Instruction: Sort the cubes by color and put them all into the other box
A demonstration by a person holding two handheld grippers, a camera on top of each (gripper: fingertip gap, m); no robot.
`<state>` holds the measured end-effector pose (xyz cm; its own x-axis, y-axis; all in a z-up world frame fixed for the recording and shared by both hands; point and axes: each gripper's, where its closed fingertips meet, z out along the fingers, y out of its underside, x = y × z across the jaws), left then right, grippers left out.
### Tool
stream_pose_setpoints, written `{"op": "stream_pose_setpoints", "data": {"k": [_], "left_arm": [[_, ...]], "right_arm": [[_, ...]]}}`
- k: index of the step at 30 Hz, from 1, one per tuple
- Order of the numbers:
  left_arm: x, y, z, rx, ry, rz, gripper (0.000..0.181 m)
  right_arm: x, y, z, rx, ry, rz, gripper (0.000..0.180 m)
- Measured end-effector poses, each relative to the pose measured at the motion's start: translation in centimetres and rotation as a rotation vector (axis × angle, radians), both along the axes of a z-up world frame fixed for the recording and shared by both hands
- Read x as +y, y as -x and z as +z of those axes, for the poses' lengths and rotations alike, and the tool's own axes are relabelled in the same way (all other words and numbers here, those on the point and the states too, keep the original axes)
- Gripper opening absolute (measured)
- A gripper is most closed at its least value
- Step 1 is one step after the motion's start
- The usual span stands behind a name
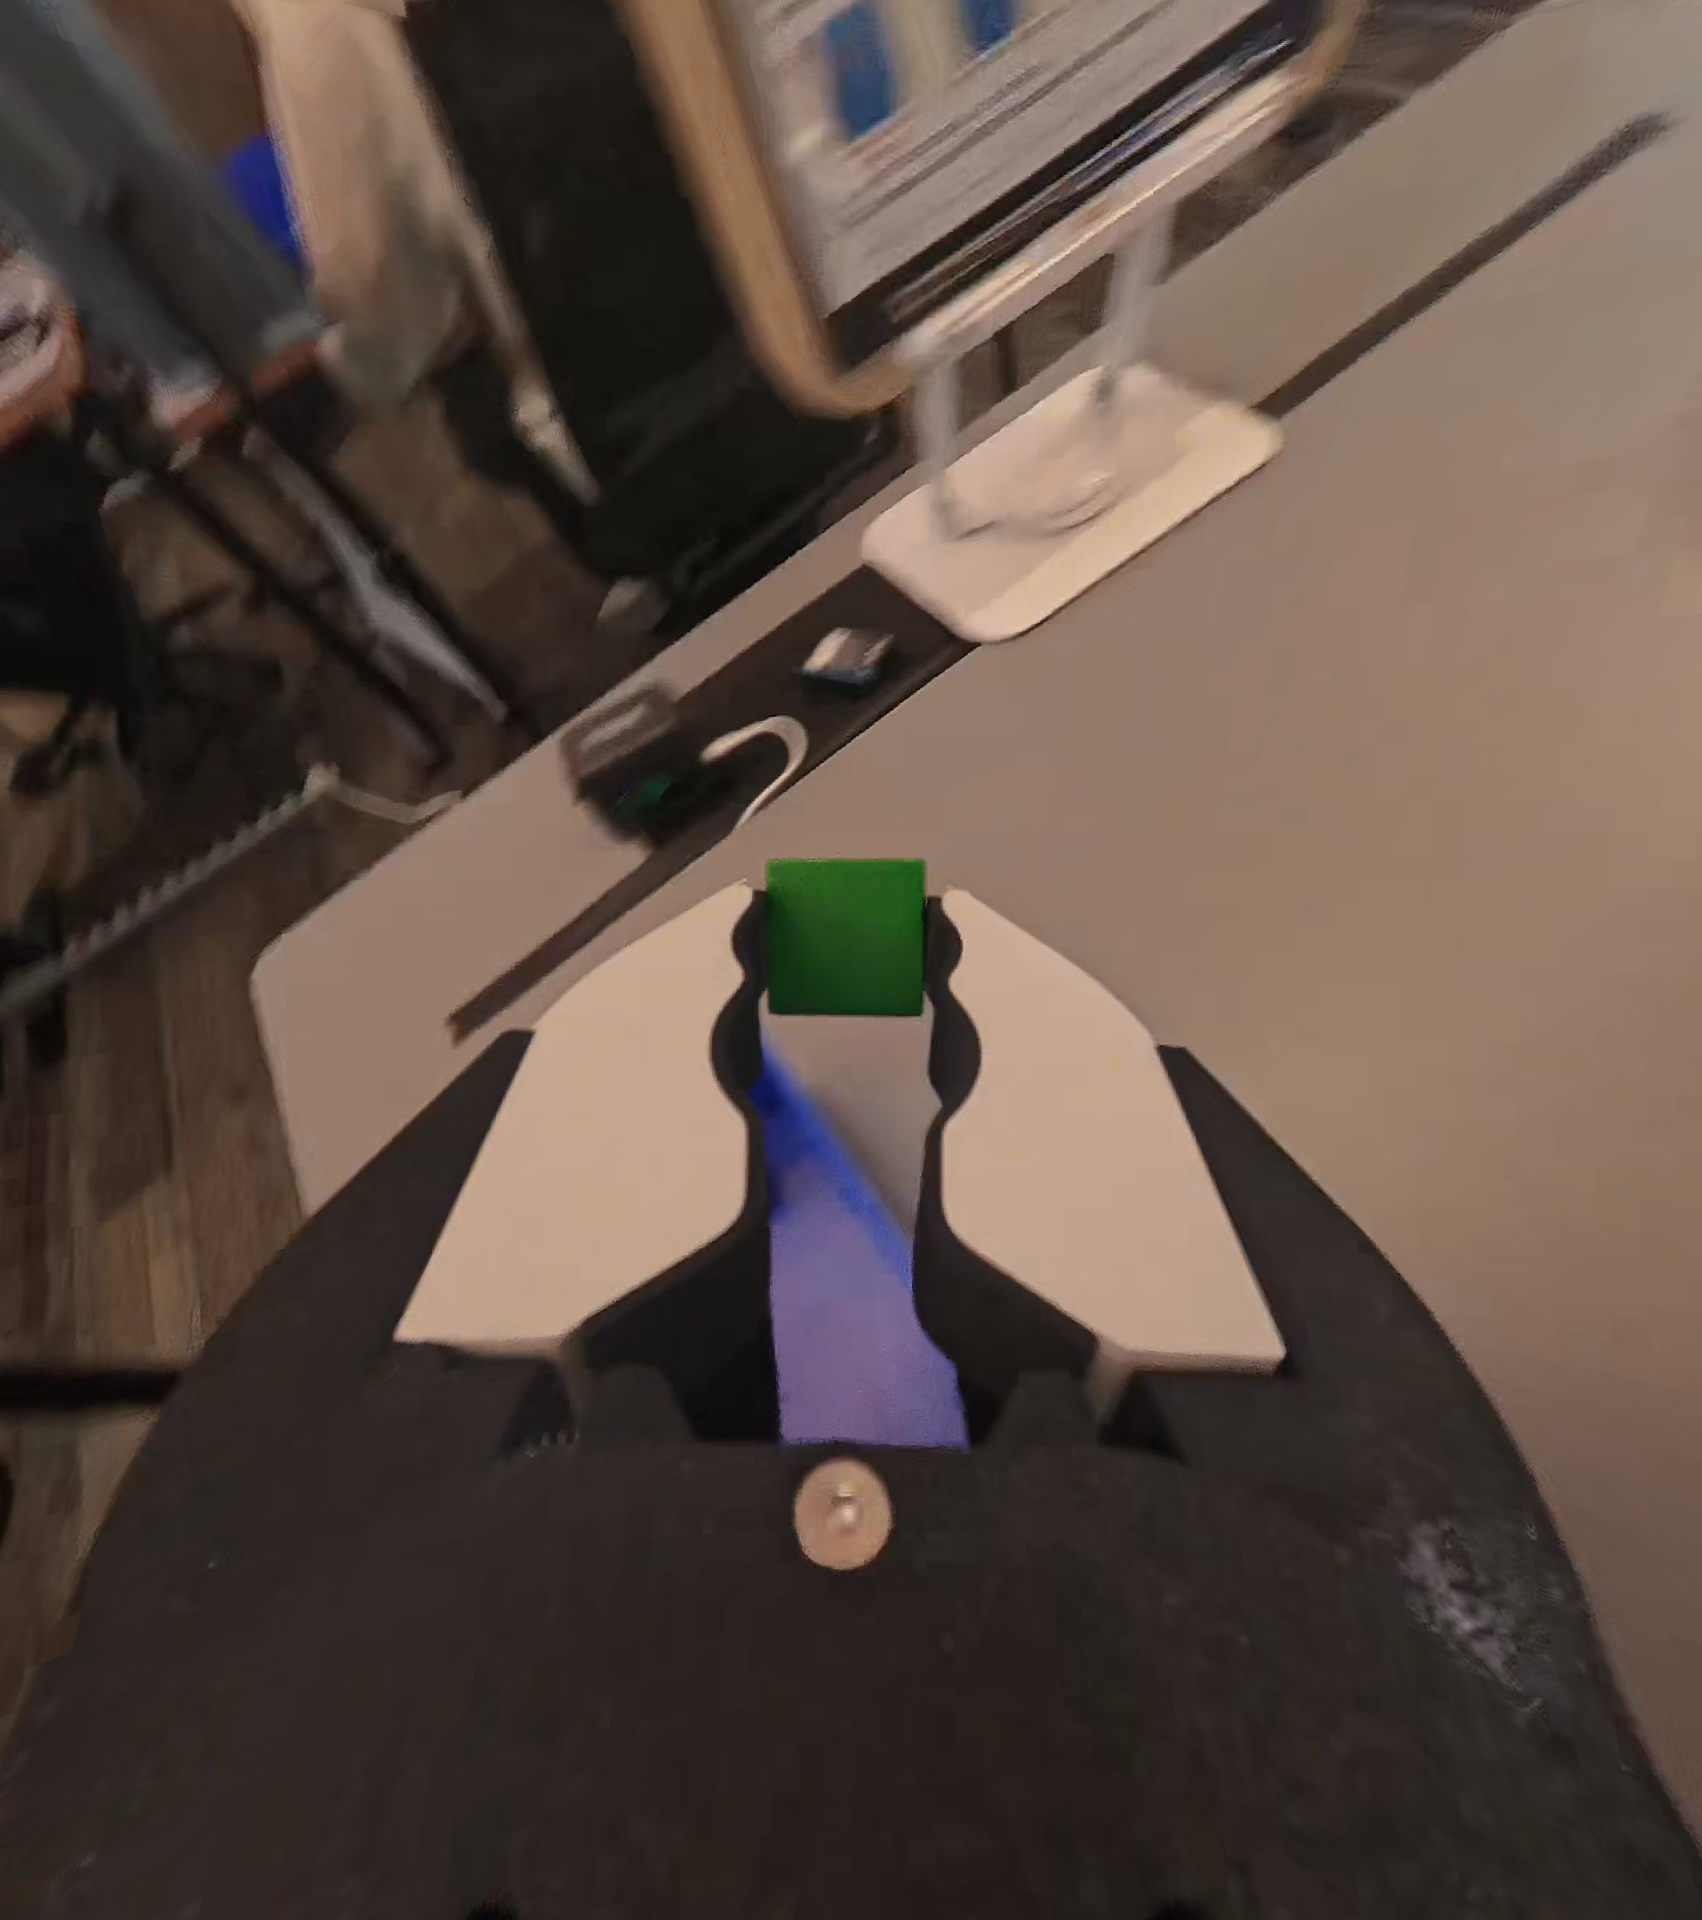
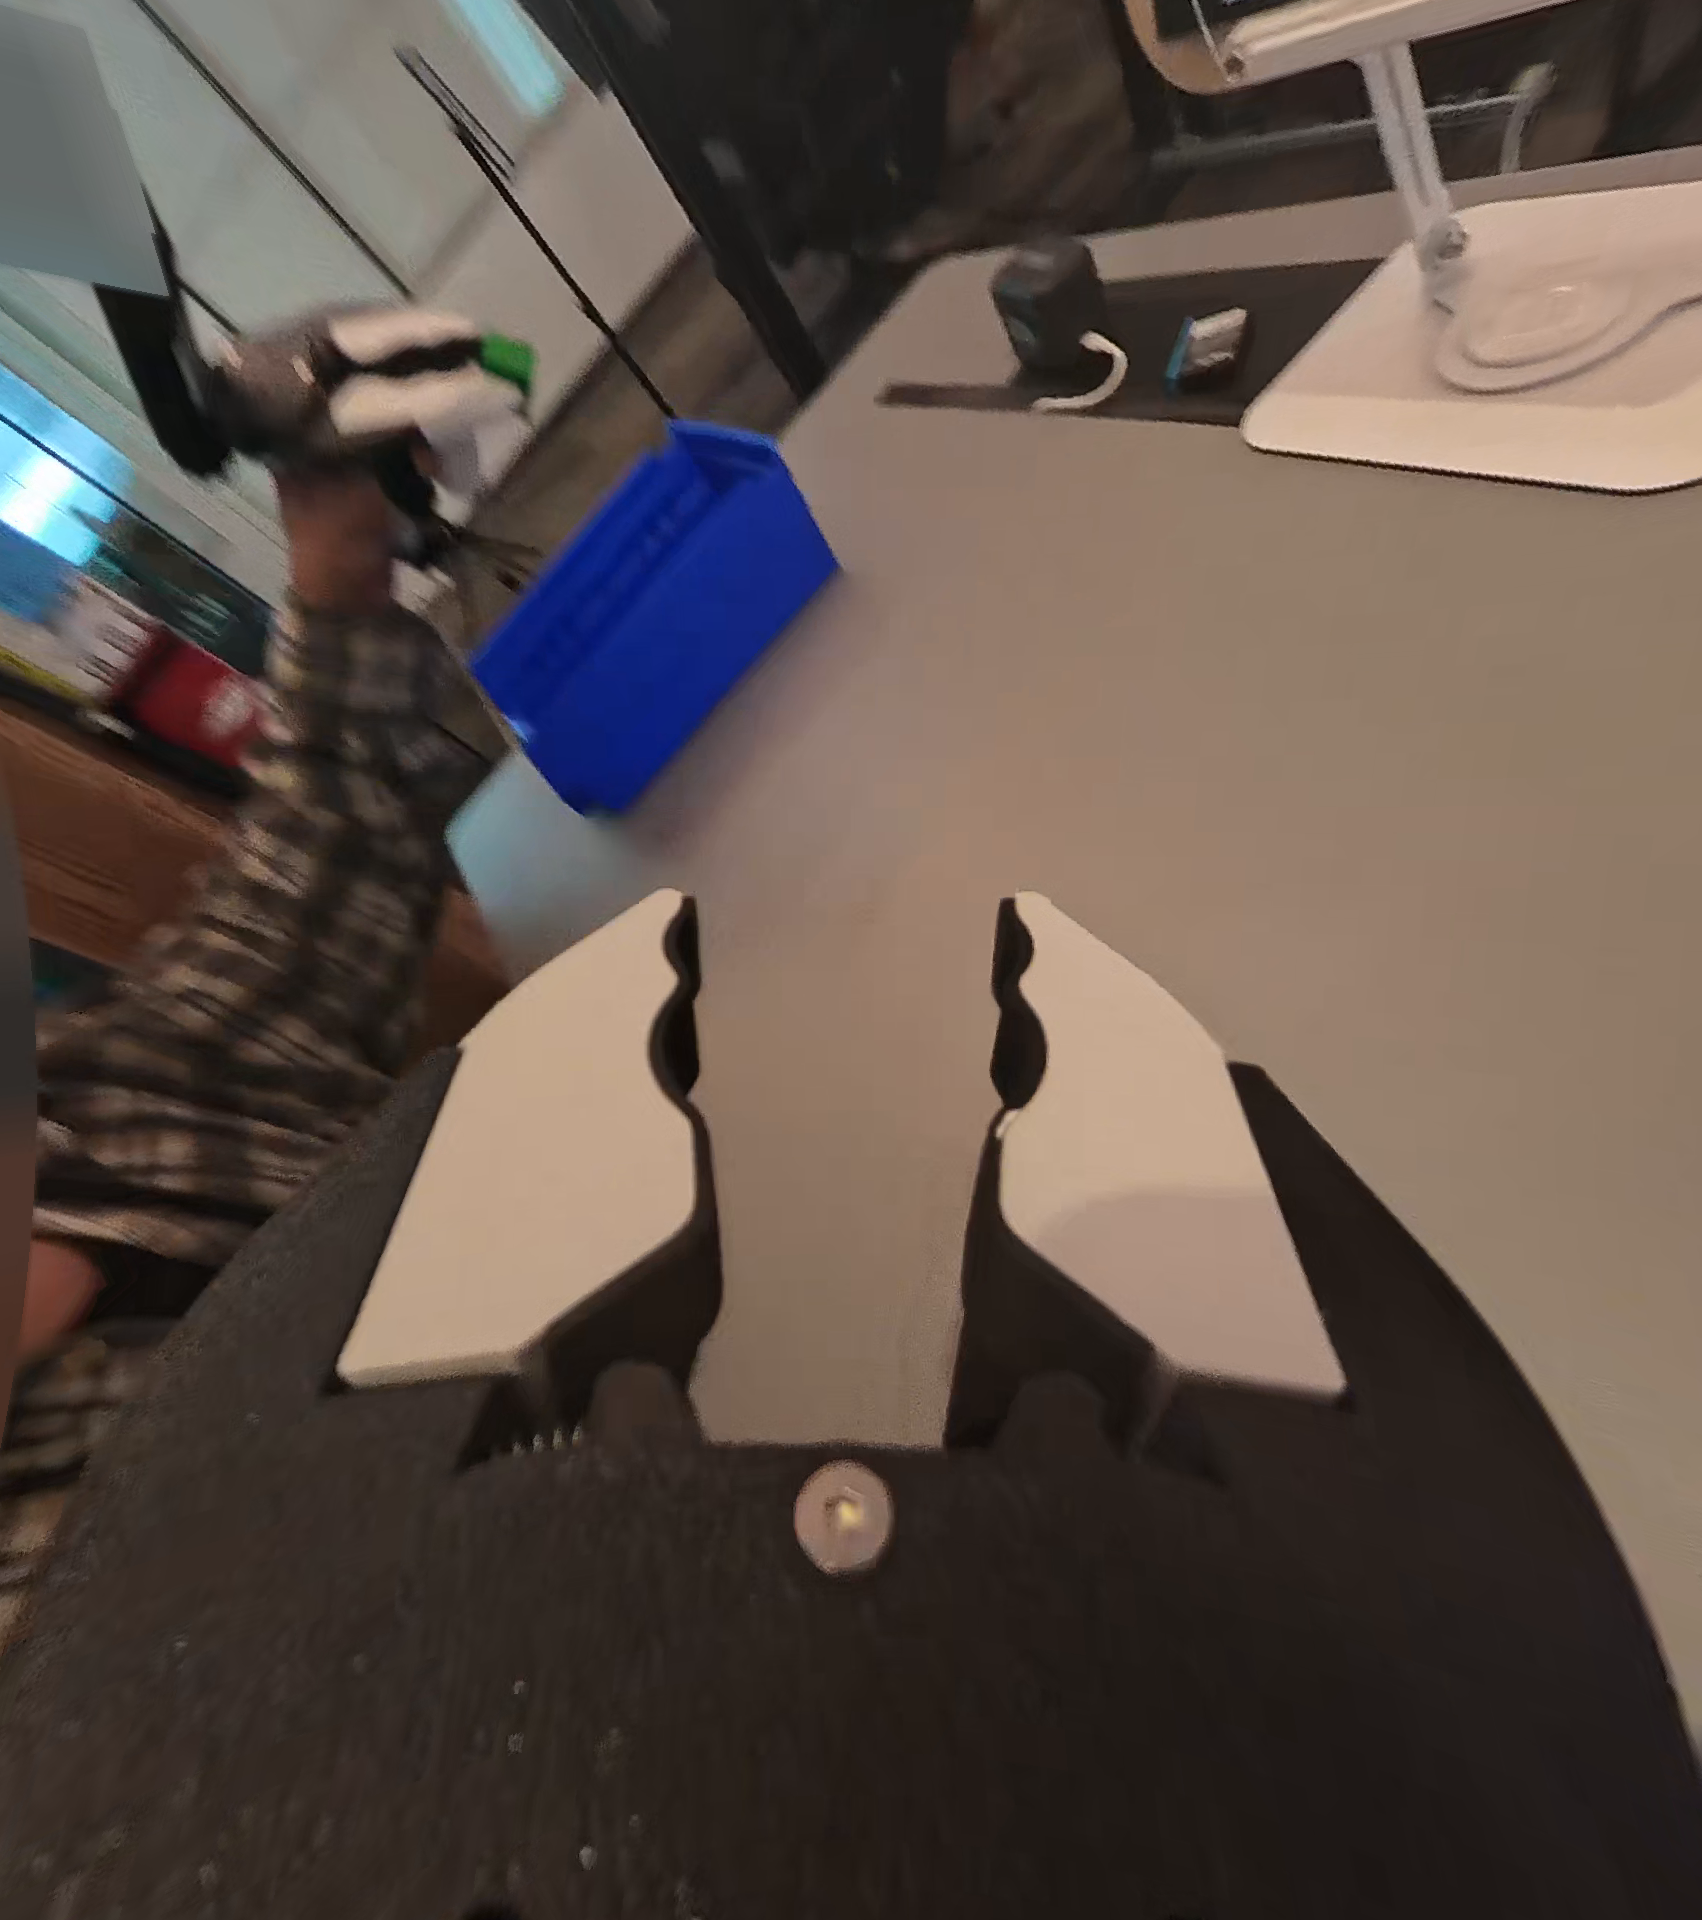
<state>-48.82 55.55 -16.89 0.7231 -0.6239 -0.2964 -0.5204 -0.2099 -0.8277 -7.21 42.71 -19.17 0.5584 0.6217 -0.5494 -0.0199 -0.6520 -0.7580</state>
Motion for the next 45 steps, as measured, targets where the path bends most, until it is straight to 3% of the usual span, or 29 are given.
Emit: {"op": "stream_pose_setpoints", "data": {"k": [5,11,20,23,24,25,29,31,34,37,40,44,45], "left_arm": [[-5.4,-15.2,-1.1,0.167,-0.049,-0.272,0.028],[-9.8,-26.7,-3.1,0.275,-0.126,-0.471,0.028],[-12.1,-32.1,-4.4,0.289,-0.141,-0.567,0.028],[-12.2,-32.8,-4.5,0.275,-0.148,-0.564,0.028],[-12.2,-33.1,-4.5,0.256,-0.151,-0.563,0.029],[-12.3,-33.4,-4.4,0.228,-0.144,-0.572,0.042],[-12.6,-32.9,-5.9,0.140,0.004,-0.558,0.092],[-13.5,-31.8,-6.7,0.070,0.078,-0.584,0.100],[-14.6,-29.6,-7.9,-0.030,0.178,-0.613,0.104],[-15.3,-28.2,-9.6,-0.097,0.262,-0.617,0.103],[-16.4,-27.4,-11.7,-0.094,0.322,-0.629,0.097],[-16.1,-25.7,-13.3,-0.021,0.307,-0.578,0.097],[-15.8,-25.2,-13.1,-0.031,0.302,-0.562,0.096]], "right_arm": [[1.1,3.7,0.5,0.277,0.162,0.057,0.063],[0.8,8.1,-0.6,0.296,0.279,0.148,0.064],[0.2,10.7,-2.3,0.201,0.337,0.214,0.060],[0.0,10.9,-2.1,0.246,0.360,0.243,0.028],[0.1,10.7,-2.0,0.253,0.359,0.237,0.028],[0.1,10.3,-2.0,0.249,0.359,0.239,0.028],[1.0,4.8,-1.3,0.217,0.310,0.137,0.028],[2.2,-1.6,-2.0,0.063,0.250,-0.010,0.028],[3.3,-14.4,-4.2,-0.257,0.213,-0.281,0.028],[2.0,-23.4,-7.9,-0.422,0.342,-0.419,0.028],[-1.4,-25.2,-12.3,-0.462,0.539,-0.345,0.028],[-4.3,-24.4,-16.1,-0.527,0.631,-0.229,0.028],[-4.2,-24.8,-16.6,-0.563,0.623,-0.243,0.042]]}}
